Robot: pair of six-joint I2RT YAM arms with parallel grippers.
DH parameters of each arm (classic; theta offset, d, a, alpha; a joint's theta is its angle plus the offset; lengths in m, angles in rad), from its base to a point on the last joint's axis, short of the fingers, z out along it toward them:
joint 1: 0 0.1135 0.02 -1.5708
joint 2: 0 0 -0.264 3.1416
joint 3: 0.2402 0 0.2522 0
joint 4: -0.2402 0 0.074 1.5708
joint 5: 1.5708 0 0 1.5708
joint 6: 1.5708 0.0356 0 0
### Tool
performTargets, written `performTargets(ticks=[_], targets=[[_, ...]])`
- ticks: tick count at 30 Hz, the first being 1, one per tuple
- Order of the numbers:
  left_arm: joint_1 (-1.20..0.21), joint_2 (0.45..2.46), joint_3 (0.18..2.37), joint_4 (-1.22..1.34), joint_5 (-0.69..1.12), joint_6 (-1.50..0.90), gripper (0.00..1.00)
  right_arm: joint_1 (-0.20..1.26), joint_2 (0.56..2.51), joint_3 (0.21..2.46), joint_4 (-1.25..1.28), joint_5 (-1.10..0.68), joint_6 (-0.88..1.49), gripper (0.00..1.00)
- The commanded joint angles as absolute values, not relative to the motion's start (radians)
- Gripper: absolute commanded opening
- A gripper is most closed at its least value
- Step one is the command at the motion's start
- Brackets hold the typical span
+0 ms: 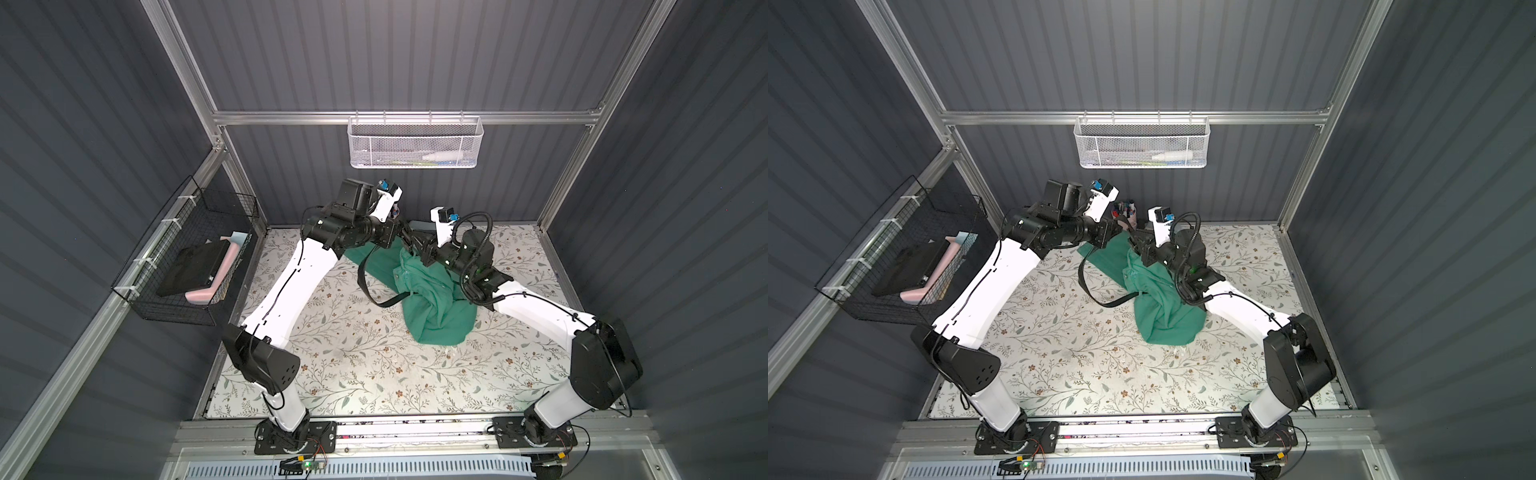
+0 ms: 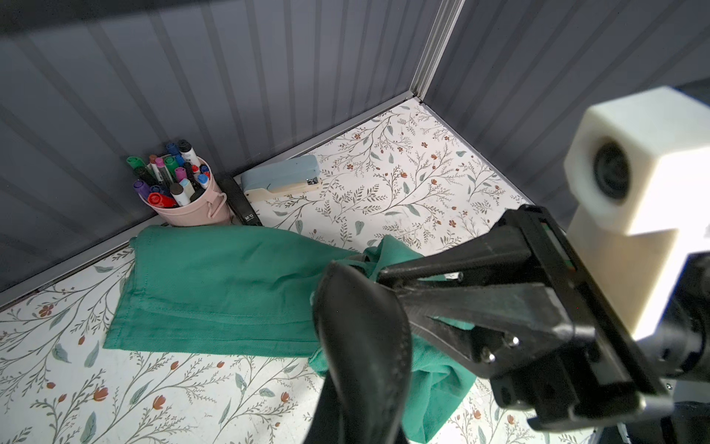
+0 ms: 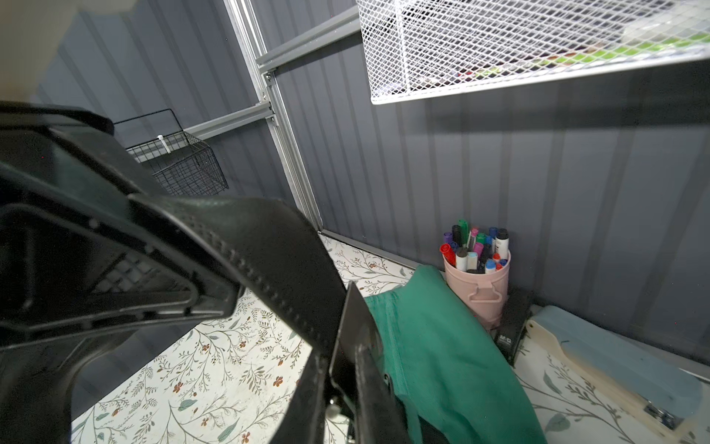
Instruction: Remove the belt from the trousers
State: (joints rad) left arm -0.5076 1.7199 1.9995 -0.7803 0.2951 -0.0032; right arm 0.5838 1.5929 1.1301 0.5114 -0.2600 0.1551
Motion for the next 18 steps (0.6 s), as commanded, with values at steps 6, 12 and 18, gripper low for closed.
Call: performTargets(ticks=[6,12,18], targets=[[-0.508,1.487,2.063,-0.503,0.43,-0.035,0.0,0.523,1.7,1.043,0.199,-0.132,0.186,0.14],[-0.508,1.483,2.062,-0.499,0.445,-0.047,0.0,0.519,1.712,1.042,0.194,-0.131,0.192,0.17],[-0.508,1.478,2.061,-0.488,0.453,-0.055,0.0,0.518,1.718,1.043,0.193,-0.132,0.195,0.18]])
